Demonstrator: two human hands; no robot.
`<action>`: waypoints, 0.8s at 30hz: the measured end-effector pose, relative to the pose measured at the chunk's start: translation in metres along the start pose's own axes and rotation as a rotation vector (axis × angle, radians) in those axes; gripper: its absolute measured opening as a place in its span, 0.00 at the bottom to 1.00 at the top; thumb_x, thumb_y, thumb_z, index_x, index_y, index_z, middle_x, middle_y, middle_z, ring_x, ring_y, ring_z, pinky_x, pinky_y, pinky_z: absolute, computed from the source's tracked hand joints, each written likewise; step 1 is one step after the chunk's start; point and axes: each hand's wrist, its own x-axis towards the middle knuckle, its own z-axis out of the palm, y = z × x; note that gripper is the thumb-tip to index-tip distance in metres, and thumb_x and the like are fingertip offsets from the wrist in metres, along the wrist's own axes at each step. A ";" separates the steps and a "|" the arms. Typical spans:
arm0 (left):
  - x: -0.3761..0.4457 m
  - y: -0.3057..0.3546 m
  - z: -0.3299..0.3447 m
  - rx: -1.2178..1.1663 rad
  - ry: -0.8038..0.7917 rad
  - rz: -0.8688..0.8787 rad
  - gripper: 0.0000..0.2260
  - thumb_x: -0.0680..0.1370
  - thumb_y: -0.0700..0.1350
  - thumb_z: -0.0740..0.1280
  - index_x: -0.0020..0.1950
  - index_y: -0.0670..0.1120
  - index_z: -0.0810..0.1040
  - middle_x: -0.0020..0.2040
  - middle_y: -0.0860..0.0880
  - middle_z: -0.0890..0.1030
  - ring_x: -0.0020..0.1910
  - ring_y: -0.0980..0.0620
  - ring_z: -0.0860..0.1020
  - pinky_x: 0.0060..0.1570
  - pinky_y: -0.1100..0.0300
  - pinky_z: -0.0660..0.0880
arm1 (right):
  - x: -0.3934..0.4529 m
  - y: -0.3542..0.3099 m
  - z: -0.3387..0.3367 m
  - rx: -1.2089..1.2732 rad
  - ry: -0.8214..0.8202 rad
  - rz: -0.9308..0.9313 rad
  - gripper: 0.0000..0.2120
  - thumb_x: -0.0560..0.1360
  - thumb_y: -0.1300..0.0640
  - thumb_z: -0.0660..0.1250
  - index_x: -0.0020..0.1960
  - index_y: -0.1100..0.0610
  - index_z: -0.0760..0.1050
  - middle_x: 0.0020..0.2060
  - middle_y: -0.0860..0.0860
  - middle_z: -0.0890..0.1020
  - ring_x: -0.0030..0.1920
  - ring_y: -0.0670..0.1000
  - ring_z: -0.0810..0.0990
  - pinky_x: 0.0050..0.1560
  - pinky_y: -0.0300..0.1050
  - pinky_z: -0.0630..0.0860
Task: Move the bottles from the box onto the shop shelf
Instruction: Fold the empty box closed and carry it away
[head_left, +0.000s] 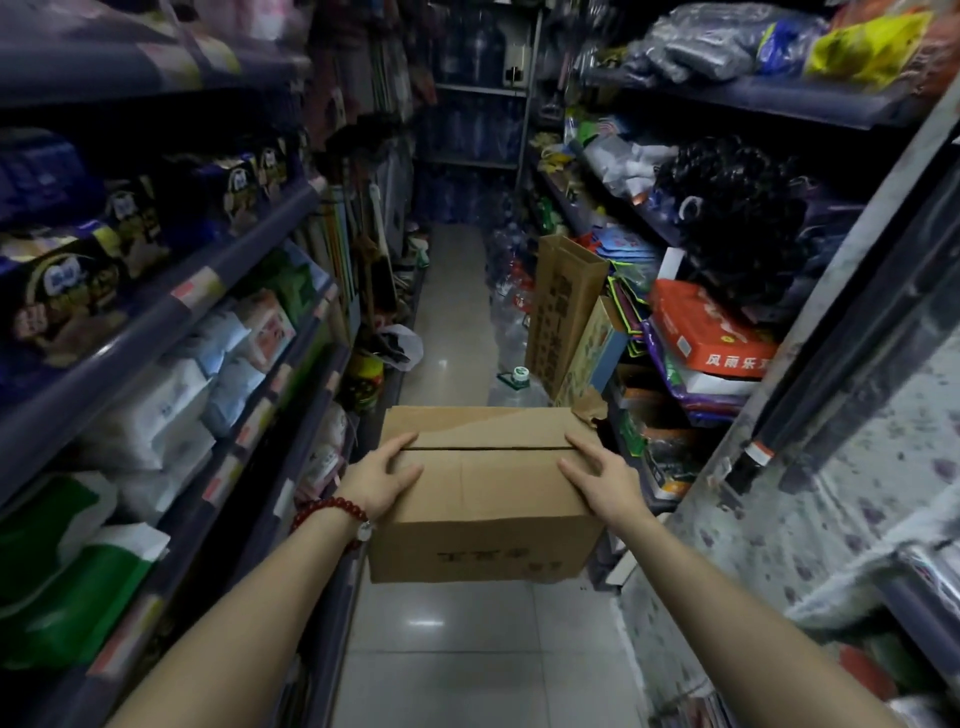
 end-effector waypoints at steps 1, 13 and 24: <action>0.011 -0.002 -0.001 0.011 -0.010 -0.006 0.25 0.78 0.53 0.63 0.74 0.57 0.62 0.74 0.45 0.65 0.70 0.43 0.66 0.67 0.54 0.64 | 0.009 0.003 0.005 -0.001 -0.004 0.003 0.22 0.75 0.46 0.68 0.68 0.44 0.72 0.69 0.50 0.73 0.70 0.54 0.68 0.70 0.50 0.65; 0.185 0.010 -0.033 -0.050 0.046 -0.140 0.24 0.78 0.52 0.63 0.74 0.58 0.62 0.74 0.45 0.66 0.70 0.44 0.67 0.66 0.55 0.64 | 0.207 -0.018 0.037 0.011 -0.091 0.001 0.22 0.75 0.46 0.67 0.68 0.43 0.72 0.69 0.51 0.73 0.70 0.55 0.68 0.70 0.47 0.62; 0.345 0.019 -0.076 0.007 0.052 -0.136 0.24 0.78 0.54 0.62 0.74 0.58 0.62 0.75 0.45 0.64 0.72 0.43 0.63 0.69 0.55 0.61 | 0.364 -0.041 0.062 0.065 -0.115 -0.008 0.21 0.76 0.49 0.67 0.68 0.49 0.72 0.68 0.52 0.73 0.70 0.54 0.69 0.64 0.37 0.60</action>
